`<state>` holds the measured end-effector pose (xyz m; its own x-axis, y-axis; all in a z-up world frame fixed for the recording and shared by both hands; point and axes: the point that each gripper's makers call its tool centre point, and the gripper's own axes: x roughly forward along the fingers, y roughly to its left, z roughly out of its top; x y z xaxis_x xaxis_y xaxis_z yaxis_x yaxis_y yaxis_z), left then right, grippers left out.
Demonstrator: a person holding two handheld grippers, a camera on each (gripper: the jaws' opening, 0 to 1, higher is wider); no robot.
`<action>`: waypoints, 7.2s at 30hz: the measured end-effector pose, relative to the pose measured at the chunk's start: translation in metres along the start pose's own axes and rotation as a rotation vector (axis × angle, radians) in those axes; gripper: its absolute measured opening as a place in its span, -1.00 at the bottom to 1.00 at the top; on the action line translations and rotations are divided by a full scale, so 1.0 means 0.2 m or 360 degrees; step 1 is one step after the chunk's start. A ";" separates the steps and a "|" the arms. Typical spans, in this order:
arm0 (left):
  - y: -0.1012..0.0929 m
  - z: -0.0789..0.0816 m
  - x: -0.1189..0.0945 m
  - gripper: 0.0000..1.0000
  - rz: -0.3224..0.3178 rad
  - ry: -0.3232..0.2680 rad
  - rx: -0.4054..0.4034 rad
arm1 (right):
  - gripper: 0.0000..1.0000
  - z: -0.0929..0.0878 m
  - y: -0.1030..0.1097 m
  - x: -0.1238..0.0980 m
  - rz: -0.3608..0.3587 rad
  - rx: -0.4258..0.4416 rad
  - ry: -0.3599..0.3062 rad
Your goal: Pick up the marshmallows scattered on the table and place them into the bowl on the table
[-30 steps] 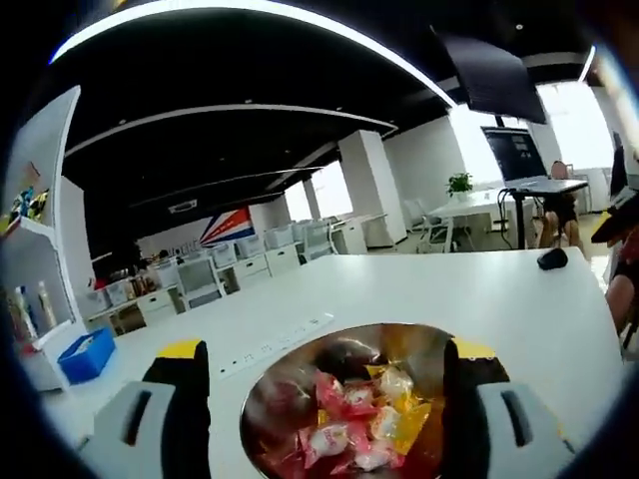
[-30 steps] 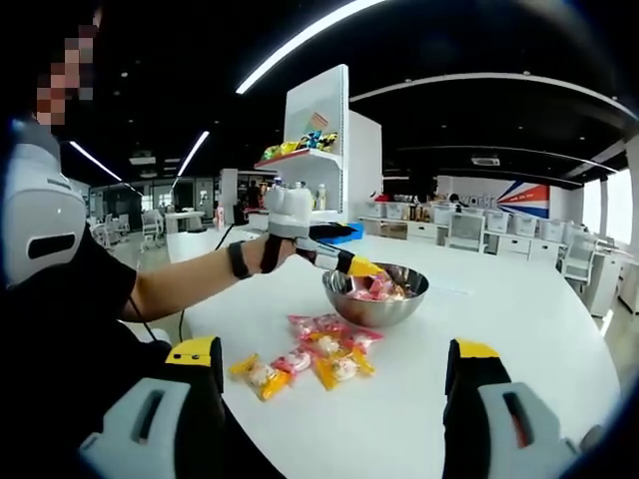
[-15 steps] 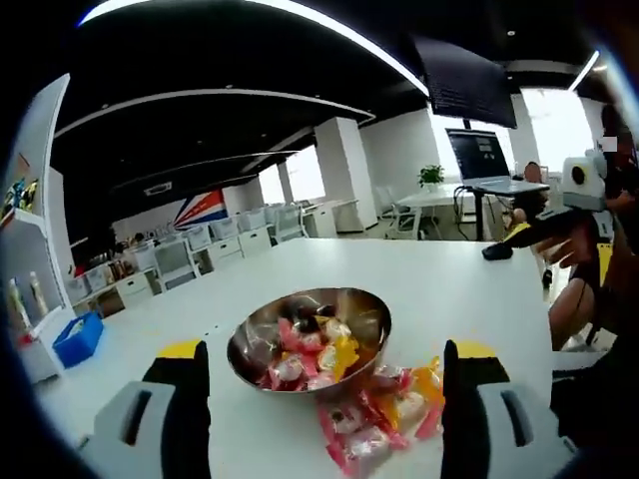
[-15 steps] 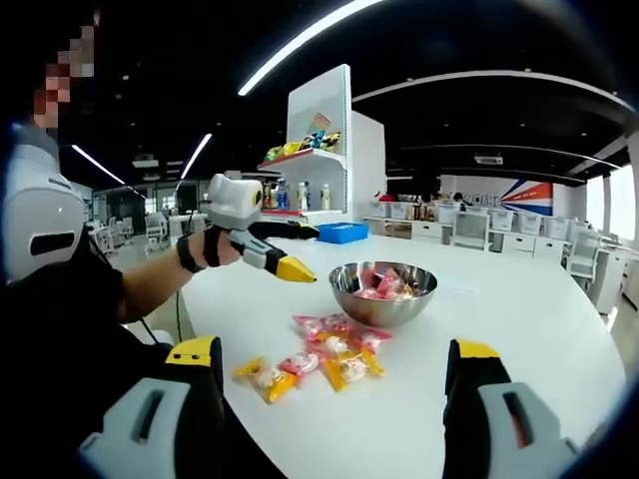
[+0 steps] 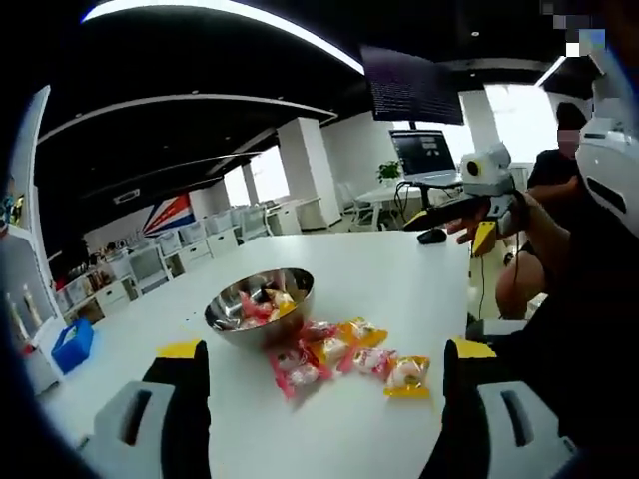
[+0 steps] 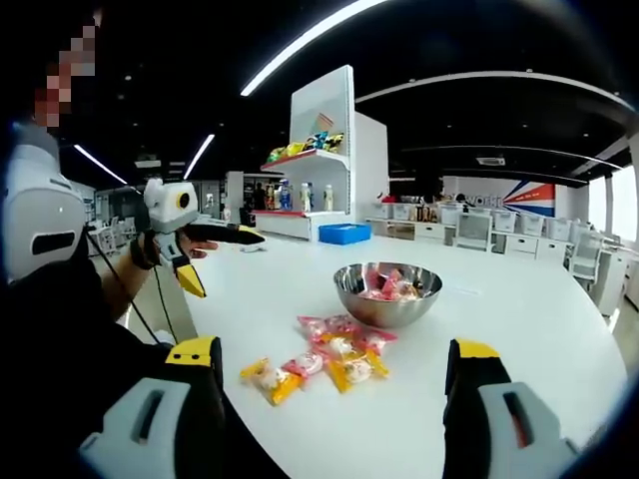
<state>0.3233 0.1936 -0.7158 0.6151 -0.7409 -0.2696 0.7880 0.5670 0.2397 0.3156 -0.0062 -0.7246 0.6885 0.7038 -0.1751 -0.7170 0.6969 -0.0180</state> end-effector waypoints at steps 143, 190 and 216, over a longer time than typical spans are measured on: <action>-0.21 -0.27 -0.07 0.80 -0.0033 0.0302 0.0034 | -0.60 -0.38 -0.06 0.47 0.0341 -0.0252 0.0557; -0.22 -0.25 -0.07 0.79 -0.0018 0.0288 0.0043 | -0.58 0.17 0.08 -0.04 0.0142 -0.0410 0.0125; -0.22 -0.27 -0.07 0.78 -0.0065 0.0253 0.0024 | -0.58 0.68 -0.23 0.80 0.0155 -0.0298 -0.0085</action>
<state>0.2808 0.1993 -0.7730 0.5800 -0.6962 -0.4231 0.8126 0.5314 0.2394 0.4736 0.0942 -0.6181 0.6161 0.7764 -0.1328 -0.7848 0.5908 -0.1872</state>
